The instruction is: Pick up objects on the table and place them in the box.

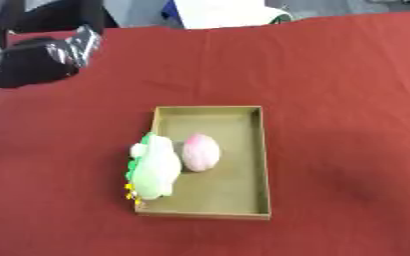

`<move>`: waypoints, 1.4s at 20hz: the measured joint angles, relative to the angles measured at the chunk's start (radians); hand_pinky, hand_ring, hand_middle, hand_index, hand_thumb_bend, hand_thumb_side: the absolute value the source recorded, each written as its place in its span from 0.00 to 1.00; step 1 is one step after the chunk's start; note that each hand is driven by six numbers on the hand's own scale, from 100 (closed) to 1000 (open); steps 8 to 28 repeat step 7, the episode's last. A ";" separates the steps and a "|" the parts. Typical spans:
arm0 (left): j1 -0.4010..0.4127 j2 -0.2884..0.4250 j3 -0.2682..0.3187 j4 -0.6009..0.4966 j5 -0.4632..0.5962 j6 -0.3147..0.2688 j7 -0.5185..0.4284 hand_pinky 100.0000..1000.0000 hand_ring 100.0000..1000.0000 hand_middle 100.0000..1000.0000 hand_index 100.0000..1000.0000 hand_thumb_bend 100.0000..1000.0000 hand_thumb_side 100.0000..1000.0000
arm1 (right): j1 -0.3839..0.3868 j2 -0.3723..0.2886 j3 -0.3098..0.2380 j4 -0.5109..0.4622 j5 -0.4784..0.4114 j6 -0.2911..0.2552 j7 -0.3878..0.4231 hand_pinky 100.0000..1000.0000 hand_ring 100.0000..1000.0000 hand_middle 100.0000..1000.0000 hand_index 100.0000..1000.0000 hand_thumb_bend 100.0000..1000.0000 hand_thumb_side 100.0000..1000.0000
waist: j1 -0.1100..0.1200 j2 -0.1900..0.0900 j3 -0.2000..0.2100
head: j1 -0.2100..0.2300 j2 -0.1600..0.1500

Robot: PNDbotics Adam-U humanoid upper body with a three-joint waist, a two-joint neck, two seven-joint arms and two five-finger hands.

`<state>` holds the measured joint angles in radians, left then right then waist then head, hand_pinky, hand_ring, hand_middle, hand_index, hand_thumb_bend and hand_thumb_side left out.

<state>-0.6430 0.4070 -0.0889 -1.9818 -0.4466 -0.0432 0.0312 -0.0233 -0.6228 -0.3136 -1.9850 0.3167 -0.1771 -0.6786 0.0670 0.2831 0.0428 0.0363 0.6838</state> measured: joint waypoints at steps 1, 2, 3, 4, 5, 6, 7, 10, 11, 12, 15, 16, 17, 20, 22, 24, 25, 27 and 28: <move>0.014 0.000 0.022 0.000 0.019 -0.004 0.055 0.80 0.77 0.66 0.82 0.00 0.44 | -0.002 -0.001 0.000 0.000 0.006 -0.006 -0.006 0.64 0.75 0.56 0.74 0.05 0.65 | -0.002 0.000 0.001 | -0.003 0.000; 0.026 0.001 0.044 0.000 0.034 -0.009 0.109 0.80 0.77 0.66 0.82 0.02 0.45 | -0.003 -0.002 0.001 0.000 0.011 -0.012 -0.012 0.64 0.75 0.56 0.75 0.05 0.65 | -0.003 0.000 0.002 | -0.005 0.000; 0.037 0.003 0.064 0.000 0.048 -0.016 0.163 0.80 0.77 0.66 0.82 0.03 0.45 | -0.003 -0.003 0.002 0.000 0.016 -0.020 -0.020 0.64 0.75 0.56 0.75 0.05 0.65 | -0.003 0.000 0.003 | -0.006 0.000; 0.047 0.006 0.081 -0.001 0.067 -0.026 0.216 0.80 0.77 0.66 0.82 0.07 0.48 | -0.003 -0.004 0.003 0.000 0.021 -0.027 -0.027 0.65 0.76 0.57 0.76 0.05 0.66 | -0.003 0.000 0.004 | -0.008 0.000; 0.057 0.008 0.097 -0.001 0.089 -0.038 0.265 0.81 0.77 0.66 0.82 0.10 0.49 | -0.003 -0.004 0.005 0.000 0.026 -0.035 -0.034 0.65 0.76 0.58 0.76 0.05 0.68 | -0.003 0.000 0.005 | -0.009 0.000; 0.067 0.008 0.112 -0.001 0.110 -0.054 0.313 0.81 0.77 0.66 0.82 0.12 0.49 | -0.003 -0.004 0.006 0.000 0.031 -0.043 -0.041 0.65 0.76 0.58 0.76 0.04 0.68 | -0.003 0.000 0.006 | -0.010 0.000; 0.076 0.008 0.128 -0.001 0.133 -0.073 0.358 0.81 0.77 0.66 0.81 0.14 0.50 | -0.003 -0.004 0.007 0.000 0.036 -0.053 -0.047 0.65 0.76 0.59 0.76 0.05 0.70 | -0.003 0.000 0.007 | -0.010 0.000; 0.076 0.008 0.128 -0.001 0.133 -0.073 0.358 0.81 0.77 0.66 0.81 0.14 0.50 | -0.003 -0.004 0.007 0.000 0.036 -0.053 -0.047 0.65 0.76 0.59 0.76 0.05 0.70 | -0.003 0.000 0.007 | -0.010 0.000; 0.076 0.008 0.128 -0.001 0.133 -0.073 0.358 0.81 0.77 0.66 0.81 0.14 0.50 | -0.003 -0.004 0.007 0.000 0.036 -0.053 -0.047 0.65 0.76 0.59 0.76 0.05 0.70 | -0.003 0.000 0.007 | -0.010 0.000; 0.076 0.008 0.128 -0.001 0.133 -0.073 0.358 0.81 0.77 0.66 0.81 0.14 0.50 | -0.003 -0.004 0.007 0.000 0.036 -0.053 -0.047 0.65 0.76 0.59 0.76 0.05 0.70 | -0.003 0.000 0.007 | -0.010 0.000; 0.076 0.008 0.128 -0.001 0.133 -0.073 0.358 0.81 0.77 0.66 0.81 0.14 0.50 | -0.003 -0.004 0.007 0.000 0.036 -0.053 -0.047 0.65 0.76 0.59 0.76 0.05 0.70 | -0.003 0.000 0.007 | -0.010 0.000; 0.076 0.008 0.128 -0.001 0.133 -0.073 0.358 0.81 0.77 0.66 0.81 0.14 0.50 | -0.003 -0.004 0.007 0.000 0.036 -0.053 -0.047 0.65 0.76 0.59 0.76 0.05 0.70 | -0.003 0.000 0.007 | -0.010 0.000; 0.076 0.008 0.128 -0.001 0.133 -0.073 0.358 0.81 0.77 0.66 0.81 0.14 0.50 | -0.003 -0.004 0.007 0.000 0.036 -0.053 -0.047 0.65 0.76 0.59 0.76 0.05 0.70 | -0.003 0.000 0.007 | -0.010 0.000; 0.076 0.008 0.128 -0.001 0.133 -0.073 0.358 0.81 0.77 0.66 0.81 0.14 0.50 | -0.003 -0.004 0.007 0.000 0.036 -0.053 -0.047 0.65 0.76 0.59 0.76 0.05 0.70 | -0.003 0.000 0.007 | -0.010 0.000; 0.076 0.008 0.128 -0.001 0.133 -0.073 0.358 0.81 0.77 0.66 0.81 0.14 0.50 | -0.003 -0.004 0.007 0.000 0.036 -0.053 -0.047 0.65 0.76 0.59 0.76 0.05 0.70 | -0.003 0.000 0.007 | -0.010 0.000; 0.076 0.008 0.128 -0.001 0.133 -0.073 0.358 0.81 0.77 0.66 0.81 0.14 0.50 | -0.003 -0.004 0.007 0.000 0.036 -0.053 -0.047 0.65 0.76 0.59 0.76 0.05 0.70 | -0.003 0.000 0.007 | -0.010 0.000; 0.076 0.008 0.128 -0.001 0.133 -0.073 0.358 0.81 0.77 0.66 0.81 0.14 0.50 | -0.003 -0.004 0.007 0.000 0.036 -0.053 -0.047 0.65 0.76 0.59 0.76 0.05 0.70 | -0.003 0.000 0.007 | -0.010 0.000; 0.076 0.008 0.128 -0.001 0.133 -0.073 0.358 0.81 0.77 0.66 0.81 0.14 0.50 | -0.003 -0.004 0.007 0.000 0.036 -0.053 -0.047 0.65 0.76 0.59 0.76 0.05 0.70 | -0.003 0.000 0.007 | -0.010 0.000; 0.076 0.008 0.128 -0.001 0.133 -0.073 0.358 0.81 0.77 0.66 0.81 0.14 0.50 | -0.003 -0.004 0.007 0.000 0.036 -0.053 -0.047 0.65 0.76 0.59 0.76 0.05 0.70 | -0.003 0.000 0.007 | -0.010 0.000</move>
